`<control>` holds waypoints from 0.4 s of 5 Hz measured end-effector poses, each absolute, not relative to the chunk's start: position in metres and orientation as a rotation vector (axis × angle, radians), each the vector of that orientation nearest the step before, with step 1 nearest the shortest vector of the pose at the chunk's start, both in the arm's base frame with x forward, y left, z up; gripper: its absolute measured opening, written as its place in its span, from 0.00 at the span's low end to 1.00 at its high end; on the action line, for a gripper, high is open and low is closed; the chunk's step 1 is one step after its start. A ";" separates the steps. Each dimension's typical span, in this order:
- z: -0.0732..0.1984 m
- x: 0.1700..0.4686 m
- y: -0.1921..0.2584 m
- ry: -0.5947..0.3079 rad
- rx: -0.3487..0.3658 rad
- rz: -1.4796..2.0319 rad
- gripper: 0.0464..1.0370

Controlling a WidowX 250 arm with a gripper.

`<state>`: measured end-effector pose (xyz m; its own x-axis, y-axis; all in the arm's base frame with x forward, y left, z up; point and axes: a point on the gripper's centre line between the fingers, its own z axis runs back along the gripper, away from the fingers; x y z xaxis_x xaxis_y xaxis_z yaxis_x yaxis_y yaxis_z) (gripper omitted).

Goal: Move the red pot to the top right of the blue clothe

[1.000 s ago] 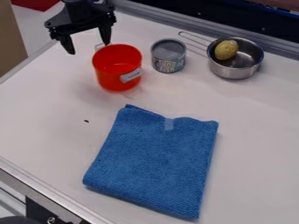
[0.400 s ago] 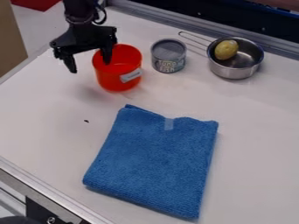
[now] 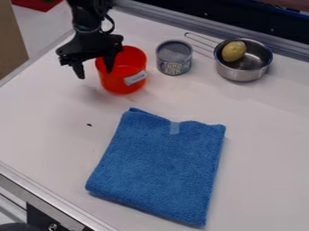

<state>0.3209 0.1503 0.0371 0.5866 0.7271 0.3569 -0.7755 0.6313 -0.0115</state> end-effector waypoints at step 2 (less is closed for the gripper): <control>0.037 0.319 0.149 -0.320 0.142 0.858 0.11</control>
<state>0.3192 0.1488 0.0371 0.6099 0.7193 0.3325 -0.7614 0.6482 -0.0055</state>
